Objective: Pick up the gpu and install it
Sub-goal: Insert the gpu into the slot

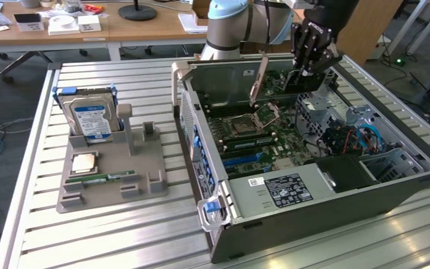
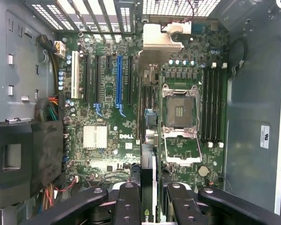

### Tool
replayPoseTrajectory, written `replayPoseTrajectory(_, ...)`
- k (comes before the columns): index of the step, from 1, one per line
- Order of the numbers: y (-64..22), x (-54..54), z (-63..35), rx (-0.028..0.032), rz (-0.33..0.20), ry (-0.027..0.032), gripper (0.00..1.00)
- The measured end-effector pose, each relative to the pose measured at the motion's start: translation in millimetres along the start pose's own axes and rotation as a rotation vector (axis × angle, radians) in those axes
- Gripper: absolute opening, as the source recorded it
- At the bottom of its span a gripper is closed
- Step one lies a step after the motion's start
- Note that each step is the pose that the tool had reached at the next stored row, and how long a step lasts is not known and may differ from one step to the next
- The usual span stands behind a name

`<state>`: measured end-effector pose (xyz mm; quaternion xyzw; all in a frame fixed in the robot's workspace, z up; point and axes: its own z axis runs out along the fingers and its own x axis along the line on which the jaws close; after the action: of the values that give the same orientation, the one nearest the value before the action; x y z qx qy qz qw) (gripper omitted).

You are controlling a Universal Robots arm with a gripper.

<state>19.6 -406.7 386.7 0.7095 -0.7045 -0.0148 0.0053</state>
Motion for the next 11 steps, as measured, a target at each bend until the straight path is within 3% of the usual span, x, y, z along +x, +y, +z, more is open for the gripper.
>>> replayPoseTrajectory(7, 4.7, 0.1, 5.1, 0.0102, -0.001, 0.0002, 0.26)
replayPoseTrajectory(11, 5.1, 0.1, 5.9, 0.0111, -0.002, 0.0004, 0.26)
